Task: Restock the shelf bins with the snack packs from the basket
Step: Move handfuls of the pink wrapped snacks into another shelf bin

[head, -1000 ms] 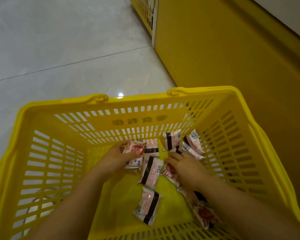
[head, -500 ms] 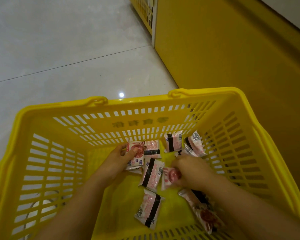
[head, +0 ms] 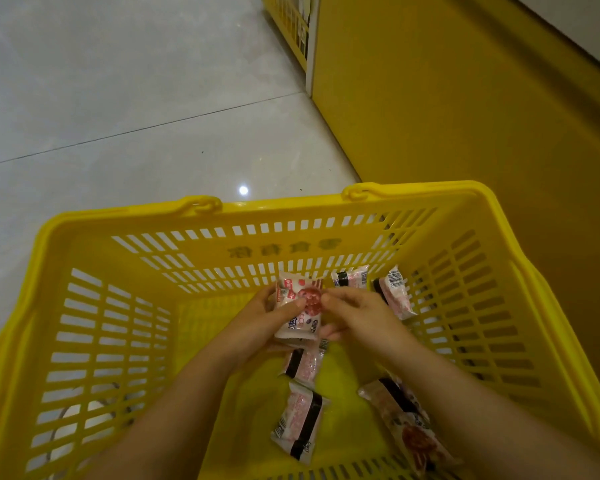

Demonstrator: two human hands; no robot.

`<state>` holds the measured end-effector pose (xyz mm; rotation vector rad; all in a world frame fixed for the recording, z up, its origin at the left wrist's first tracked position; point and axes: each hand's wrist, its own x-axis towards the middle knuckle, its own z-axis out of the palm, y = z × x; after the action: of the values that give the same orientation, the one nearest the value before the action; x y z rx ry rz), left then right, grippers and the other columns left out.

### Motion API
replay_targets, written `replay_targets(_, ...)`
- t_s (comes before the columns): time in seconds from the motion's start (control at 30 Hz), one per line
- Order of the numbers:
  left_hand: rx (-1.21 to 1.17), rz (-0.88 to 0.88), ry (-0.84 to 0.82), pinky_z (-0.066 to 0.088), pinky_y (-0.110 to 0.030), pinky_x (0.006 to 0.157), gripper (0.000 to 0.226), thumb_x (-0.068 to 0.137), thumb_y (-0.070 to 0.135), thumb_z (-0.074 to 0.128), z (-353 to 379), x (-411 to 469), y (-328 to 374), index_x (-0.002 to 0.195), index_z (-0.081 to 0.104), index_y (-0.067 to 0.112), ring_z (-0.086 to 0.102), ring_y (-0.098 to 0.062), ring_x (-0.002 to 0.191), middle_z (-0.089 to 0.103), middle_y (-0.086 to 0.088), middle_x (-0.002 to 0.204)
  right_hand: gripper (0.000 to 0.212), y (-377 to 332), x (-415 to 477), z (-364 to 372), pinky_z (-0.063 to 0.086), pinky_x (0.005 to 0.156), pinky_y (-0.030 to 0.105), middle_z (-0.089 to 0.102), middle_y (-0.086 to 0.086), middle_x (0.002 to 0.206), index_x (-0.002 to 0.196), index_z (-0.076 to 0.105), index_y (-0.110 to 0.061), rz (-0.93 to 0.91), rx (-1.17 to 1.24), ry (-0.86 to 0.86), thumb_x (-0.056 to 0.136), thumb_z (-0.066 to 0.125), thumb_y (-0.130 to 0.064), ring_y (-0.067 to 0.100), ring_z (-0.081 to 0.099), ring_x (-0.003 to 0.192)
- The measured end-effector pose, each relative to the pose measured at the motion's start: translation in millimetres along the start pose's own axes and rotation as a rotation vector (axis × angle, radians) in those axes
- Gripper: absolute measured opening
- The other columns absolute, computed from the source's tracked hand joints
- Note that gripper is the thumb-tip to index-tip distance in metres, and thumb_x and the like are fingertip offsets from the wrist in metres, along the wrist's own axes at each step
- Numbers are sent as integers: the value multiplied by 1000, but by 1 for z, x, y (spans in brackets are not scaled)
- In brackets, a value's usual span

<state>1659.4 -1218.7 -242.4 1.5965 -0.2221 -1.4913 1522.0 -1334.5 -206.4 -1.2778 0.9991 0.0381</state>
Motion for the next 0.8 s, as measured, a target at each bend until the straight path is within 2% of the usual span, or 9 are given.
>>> replay_targets(0.13,12,-8,41,59,-46,78,49,84,39,68,-4,2,-5,128,48,29,73,-21,89,70,-2,112,28,17,12,-30,48,71,25,63,1,105,118,59,-13,-110,-551,420,94,58,-27,13,58,90)
replay_targets(0.2,-24,-8,56,58,-49,79,47,85,37,68,-7,5,-8,127,48,28,72,-25,90,70,-4,112,29,29,12,-37,51,77,36,62,5,109,118,55,-11,-101,-821,398,92,57,-25,21,59,96)
replay_targets(0.3,-48,4,83,58,-50,80,59,79,40,71,-8,7,-11,131,47,27,72,-27,92,69,-6,114,58,46,11,-34,51,86,38,53,8,132,140,33,-17,-65,-1180,272,91,61,-30,25,52,117)
replay_targets(0.4,-25,16,115,60,-44,76,65,74,44,73,-10,8,-14,131,48,27,72,-23,89,70,-5,112,58,52,10,-32,50,73,34,59,6,123,141,33,-17,33,-1139,236,91,61,-24,23,62,101)
replay_targets(0.47,-2,20,133,60,-40,74,61,76,44,72,-11,8,-15,130,48,28,72,-20,89,70,-3,111,15,53,9,-36,46,59,27,62,0,93,102,54,-20,113,-1135,183,89,62,-22,19,62,84)
replay_targets(0.57,11,26,138,60,-41,76,58,79,43,71,-9,6,-13,130,47,29,72,-21,91,69,-4,113,32,48,2,-40,33,48,23,48,-5,64,65,43,-23,109,-1104,47,84,67,-28,12,50,61)
replay_targets(0.63,14,43,135,60,-39,73,55,82,41,70,-7,3,-8,131,46,29,71,-23,92,68,-5,114,29,36,-7,-40,32,48,23,49,-7,62,65,46,-25,8,-1012,22,85,67,-29,10,50,59)
replay_targets(0.7,29,65,123,59,-38,73,53,84,41,68,-3,-4,1,130,44,29,71,-22,93,67,-4,115,7,16,-17,-41,37,51,24,57,-7,68,87,59,-22,-95,-885,38,90,62,-27,11,55,63)
replay_targets(0.8,34,122,104,59,-39,78,49,84,41,67,4,-20,16,126,45,30,71,-21,93,68,-3,113,17,-21,-38,-42,55,63,39,68,2,86,113,58,-19,-212,-696,88,96,54,-20,17,62,66)
